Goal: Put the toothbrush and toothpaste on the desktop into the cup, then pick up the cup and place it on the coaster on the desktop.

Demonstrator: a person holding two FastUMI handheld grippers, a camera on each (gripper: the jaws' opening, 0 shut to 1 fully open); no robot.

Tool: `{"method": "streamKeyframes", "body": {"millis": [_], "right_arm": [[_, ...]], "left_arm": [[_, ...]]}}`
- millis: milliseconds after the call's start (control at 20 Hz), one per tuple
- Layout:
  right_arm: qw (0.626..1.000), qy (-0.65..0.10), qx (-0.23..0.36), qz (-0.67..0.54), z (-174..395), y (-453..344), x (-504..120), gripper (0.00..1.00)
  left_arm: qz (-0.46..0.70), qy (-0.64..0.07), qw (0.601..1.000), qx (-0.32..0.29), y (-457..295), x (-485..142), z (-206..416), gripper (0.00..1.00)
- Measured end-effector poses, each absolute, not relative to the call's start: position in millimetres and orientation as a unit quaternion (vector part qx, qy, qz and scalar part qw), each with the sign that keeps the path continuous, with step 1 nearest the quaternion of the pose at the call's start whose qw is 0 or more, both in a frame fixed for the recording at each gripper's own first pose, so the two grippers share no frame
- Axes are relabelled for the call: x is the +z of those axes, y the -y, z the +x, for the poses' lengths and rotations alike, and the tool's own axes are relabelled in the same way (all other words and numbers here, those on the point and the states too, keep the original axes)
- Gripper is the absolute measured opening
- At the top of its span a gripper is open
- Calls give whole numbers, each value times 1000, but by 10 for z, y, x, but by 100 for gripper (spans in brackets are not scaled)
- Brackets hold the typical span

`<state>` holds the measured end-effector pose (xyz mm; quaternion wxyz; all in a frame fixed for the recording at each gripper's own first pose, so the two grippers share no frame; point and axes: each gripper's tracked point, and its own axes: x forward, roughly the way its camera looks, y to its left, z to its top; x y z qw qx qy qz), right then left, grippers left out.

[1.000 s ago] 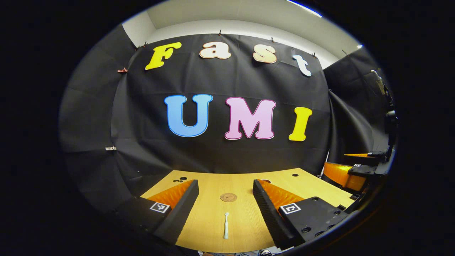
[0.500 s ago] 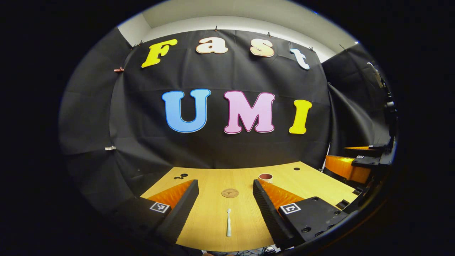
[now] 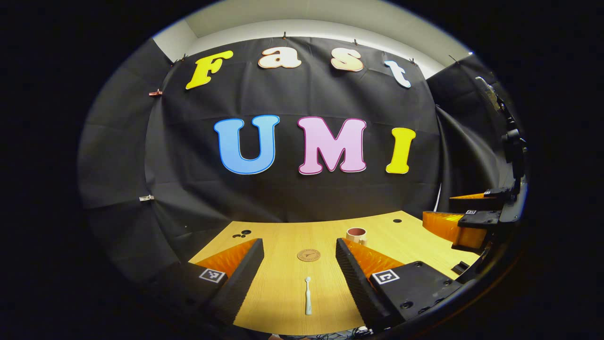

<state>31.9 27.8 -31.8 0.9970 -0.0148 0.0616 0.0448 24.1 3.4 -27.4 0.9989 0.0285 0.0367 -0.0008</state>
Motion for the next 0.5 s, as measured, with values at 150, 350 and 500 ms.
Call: {"method": "streamKeyframes", "body": {"millis": [150, 350, 500], "right_arm": [[995, -84, 52, -16, 453, -313, -442, 97], [989, -136, 61, -12, 680, -321, -738, 97], [980, -186, 71, -10, 829, -337, -1029, 97]], "left_arm": [[24, -43, 999, 13, -104, -309, 290, 97], [20, -53, 998, 37, -213, -372, 376, 97], [17, -63, 996, 59, -296, -433, 432, 97]]}}
